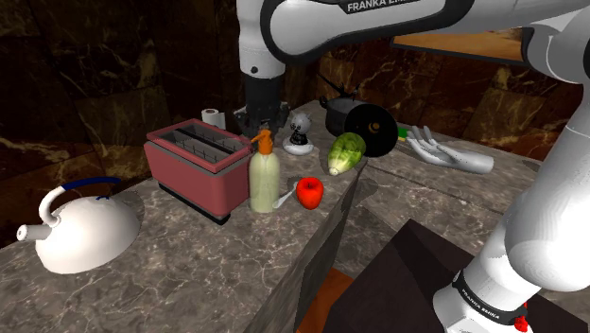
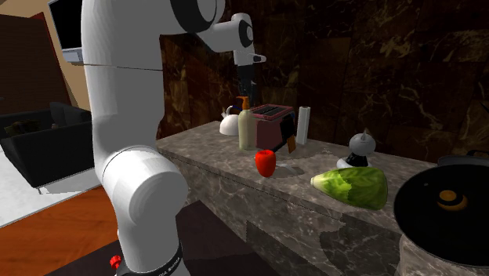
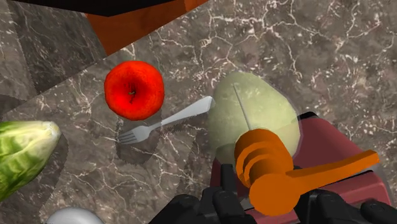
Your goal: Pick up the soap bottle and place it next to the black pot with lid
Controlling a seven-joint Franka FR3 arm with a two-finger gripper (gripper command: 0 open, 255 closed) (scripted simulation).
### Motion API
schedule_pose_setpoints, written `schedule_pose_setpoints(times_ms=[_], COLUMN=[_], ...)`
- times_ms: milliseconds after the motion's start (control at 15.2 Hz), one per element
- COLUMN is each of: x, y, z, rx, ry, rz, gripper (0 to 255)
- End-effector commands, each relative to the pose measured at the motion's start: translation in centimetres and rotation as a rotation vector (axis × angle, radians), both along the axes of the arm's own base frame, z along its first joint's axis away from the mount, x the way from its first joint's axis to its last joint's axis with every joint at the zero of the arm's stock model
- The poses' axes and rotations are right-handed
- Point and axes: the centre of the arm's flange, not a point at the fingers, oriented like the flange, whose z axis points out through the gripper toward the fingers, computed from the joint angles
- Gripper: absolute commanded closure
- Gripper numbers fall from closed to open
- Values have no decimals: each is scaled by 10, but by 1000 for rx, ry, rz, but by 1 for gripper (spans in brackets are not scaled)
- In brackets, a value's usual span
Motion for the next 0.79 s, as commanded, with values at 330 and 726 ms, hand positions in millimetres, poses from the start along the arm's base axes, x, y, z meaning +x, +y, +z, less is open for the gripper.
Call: schedule_pose_setpoints(times_ms=[330, 726], x=[0, 0], y=[0, 0], z=[38, 70], rx=[0, 0], ry=[0, 0], rz=[0, 0], gripper=[255, 255])
